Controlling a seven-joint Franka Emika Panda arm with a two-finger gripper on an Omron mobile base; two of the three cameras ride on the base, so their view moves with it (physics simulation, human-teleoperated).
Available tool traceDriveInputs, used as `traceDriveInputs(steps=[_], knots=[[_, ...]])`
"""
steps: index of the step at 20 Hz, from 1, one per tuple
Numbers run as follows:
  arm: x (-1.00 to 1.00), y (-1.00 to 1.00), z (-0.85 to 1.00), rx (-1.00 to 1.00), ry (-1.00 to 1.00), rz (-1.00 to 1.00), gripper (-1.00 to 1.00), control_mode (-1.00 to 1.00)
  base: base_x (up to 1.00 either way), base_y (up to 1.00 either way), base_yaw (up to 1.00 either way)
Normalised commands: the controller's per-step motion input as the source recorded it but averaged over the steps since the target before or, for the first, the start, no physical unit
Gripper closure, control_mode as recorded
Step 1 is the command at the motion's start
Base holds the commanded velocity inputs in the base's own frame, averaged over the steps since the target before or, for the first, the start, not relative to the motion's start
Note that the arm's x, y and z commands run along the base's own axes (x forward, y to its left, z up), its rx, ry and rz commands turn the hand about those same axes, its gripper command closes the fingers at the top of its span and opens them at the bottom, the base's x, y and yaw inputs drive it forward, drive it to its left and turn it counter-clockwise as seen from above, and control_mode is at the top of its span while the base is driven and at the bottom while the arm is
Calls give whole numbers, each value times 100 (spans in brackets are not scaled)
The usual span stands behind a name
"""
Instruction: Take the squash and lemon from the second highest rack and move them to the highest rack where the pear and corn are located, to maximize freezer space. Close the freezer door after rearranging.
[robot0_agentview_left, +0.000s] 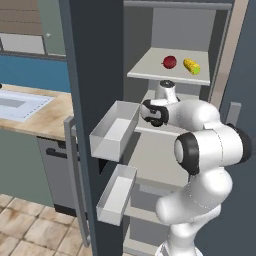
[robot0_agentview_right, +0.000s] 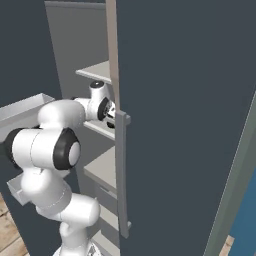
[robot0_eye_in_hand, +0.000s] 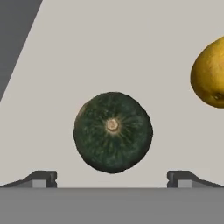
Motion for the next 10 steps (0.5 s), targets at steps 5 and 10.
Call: traceDriveInputs(steps=[5,10], knots=[[38,-11,-14,0,0,0,-100,-100,0,0,0],[23,-4,-15,0,0,0,-100,-100,0,0,0]])
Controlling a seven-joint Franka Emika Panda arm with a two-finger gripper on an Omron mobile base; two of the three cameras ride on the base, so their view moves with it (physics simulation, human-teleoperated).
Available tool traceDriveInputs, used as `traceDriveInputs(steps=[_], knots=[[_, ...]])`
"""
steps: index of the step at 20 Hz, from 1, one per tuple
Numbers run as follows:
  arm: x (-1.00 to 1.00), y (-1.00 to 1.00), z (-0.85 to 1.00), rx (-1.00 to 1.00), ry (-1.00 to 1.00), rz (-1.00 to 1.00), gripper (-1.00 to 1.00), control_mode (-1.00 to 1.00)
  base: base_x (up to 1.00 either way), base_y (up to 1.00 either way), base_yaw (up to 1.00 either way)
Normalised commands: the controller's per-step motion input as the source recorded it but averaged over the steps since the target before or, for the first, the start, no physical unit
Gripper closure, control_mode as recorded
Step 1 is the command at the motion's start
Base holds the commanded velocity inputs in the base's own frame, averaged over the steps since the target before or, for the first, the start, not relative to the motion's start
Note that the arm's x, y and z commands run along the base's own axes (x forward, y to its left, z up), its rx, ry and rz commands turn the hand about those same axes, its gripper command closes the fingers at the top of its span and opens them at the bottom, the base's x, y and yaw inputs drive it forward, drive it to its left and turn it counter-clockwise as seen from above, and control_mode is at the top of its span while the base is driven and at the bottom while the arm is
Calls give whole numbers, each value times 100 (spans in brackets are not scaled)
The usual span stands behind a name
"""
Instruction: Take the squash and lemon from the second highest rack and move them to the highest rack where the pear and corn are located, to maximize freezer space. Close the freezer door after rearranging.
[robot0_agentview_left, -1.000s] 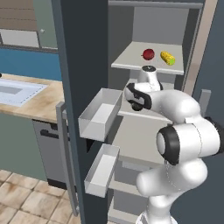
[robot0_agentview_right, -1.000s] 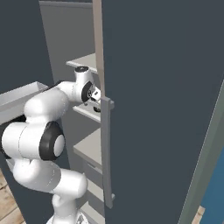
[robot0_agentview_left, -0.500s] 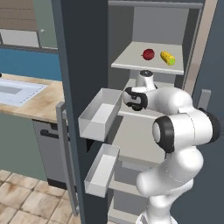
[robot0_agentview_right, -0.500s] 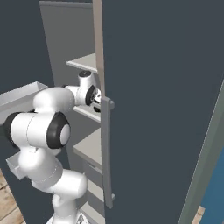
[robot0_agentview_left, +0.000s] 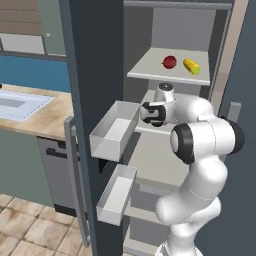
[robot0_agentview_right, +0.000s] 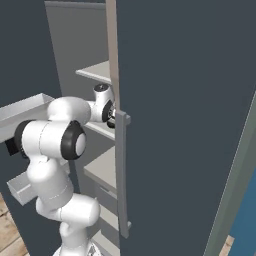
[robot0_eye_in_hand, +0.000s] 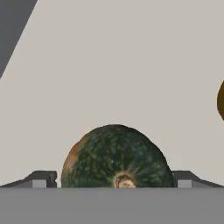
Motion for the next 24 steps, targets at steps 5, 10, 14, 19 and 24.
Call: traceDriveInputs(steps=[5,10,14,19,24], knots=[[3,-1,-33,0,0,0,100,-100,0,0,0],[0,0,-41,0,-1,0,100,-100,0,0,0],[-27,7,11,0,-3,0,100,-100,0,0,0],[-58,12,73,0,-3,0,100,-100,0,0,0],[-66,13,83,0,-3,0,100,-100,0,0,0]])
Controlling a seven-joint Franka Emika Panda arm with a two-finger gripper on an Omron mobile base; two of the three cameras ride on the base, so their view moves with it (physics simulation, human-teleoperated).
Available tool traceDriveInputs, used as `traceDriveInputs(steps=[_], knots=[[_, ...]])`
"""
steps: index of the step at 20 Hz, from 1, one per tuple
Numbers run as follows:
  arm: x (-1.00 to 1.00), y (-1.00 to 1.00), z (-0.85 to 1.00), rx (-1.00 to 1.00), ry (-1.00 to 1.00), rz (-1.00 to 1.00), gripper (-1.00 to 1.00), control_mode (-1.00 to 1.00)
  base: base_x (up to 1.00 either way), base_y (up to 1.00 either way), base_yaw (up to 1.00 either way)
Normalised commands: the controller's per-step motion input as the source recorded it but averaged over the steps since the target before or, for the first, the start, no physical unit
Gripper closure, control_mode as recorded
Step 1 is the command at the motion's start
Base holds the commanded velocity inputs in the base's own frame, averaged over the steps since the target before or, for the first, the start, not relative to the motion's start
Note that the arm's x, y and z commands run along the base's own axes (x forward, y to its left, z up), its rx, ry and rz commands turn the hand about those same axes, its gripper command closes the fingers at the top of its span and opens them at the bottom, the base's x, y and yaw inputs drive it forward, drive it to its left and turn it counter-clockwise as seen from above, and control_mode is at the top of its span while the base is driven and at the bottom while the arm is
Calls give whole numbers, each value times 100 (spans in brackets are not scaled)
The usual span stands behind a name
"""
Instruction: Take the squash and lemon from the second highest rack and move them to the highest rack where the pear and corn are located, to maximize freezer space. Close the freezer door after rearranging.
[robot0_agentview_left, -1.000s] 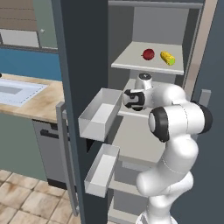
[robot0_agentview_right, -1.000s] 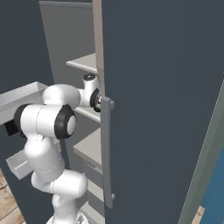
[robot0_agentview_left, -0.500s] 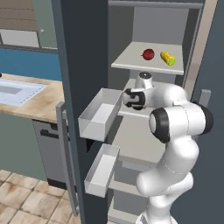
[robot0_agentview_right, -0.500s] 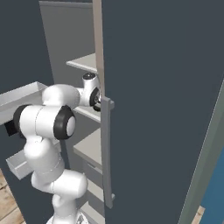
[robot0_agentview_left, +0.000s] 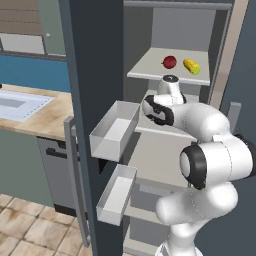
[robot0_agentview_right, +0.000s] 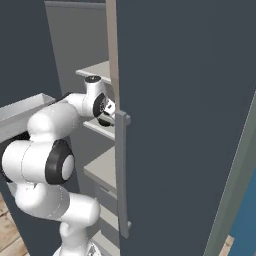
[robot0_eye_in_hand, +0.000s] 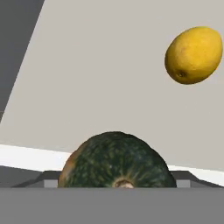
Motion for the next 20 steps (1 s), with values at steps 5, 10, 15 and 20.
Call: traceDriveInputs(steps=[5,10,15,20], knots=[[-67,8,87,0,-14,0,100,-100,0,0,0],[-34,0,99,-1,-27,-1,100,-100,0,0,0],[-4,0,95,-6,-37,-3,100,-100,0,0,0],[34,-6,74,-1,-23,-4,100,-100,0,0,0]])
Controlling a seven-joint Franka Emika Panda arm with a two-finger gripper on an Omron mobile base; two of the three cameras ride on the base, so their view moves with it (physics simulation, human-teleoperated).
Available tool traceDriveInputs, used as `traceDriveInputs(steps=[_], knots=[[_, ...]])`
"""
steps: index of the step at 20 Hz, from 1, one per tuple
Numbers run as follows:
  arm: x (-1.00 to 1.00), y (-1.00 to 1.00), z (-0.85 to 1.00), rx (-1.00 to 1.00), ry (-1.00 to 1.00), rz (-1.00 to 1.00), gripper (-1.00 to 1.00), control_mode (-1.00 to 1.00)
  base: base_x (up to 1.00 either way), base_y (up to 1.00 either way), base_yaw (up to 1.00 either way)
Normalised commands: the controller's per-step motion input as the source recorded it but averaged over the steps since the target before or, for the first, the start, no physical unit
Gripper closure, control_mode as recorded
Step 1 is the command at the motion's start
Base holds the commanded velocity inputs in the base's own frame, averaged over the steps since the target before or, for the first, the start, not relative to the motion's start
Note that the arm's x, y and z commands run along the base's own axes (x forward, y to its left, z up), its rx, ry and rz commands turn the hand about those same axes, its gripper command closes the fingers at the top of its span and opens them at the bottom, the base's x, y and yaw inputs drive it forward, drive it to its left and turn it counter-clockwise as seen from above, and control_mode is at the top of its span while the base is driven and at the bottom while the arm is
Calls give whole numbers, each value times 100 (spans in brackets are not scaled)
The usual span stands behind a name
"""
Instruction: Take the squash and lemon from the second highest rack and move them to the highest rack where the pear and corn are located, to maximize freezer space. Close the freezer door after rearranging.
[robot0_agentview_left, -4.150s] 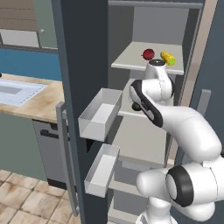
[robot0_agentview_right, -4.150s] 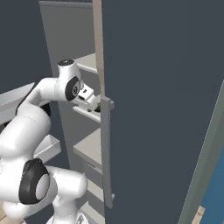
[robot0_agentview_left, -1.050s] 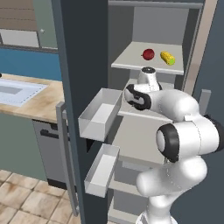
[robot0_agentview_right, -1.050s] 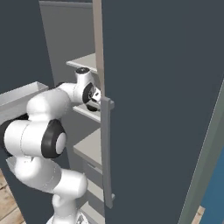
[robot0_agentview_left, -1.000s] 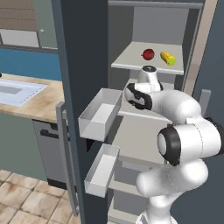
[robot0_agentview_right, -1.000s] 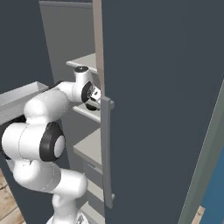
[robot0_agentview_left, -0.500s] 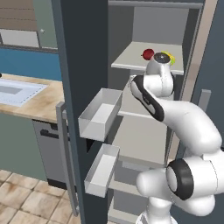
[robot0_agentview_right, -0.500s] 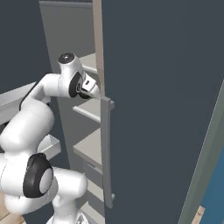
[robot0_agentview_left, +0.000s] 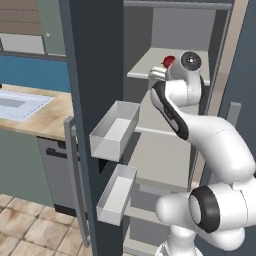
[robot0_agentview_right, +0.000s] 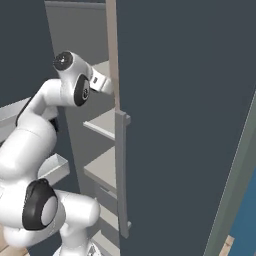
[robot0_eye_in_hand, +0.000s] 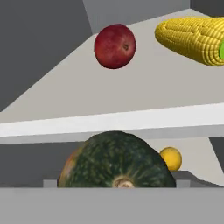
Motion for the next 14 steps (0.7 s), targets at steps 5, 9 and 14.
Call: traceDriveInputs(steps=[5,9,14], knots=[[53,-21,65,0,-4,0,100,-100,0,0,0],[63,-28,27,0,0,0,100,-100,0,0,0],[66,-31,-10,0,1,0,100,-100,0,0,0]])
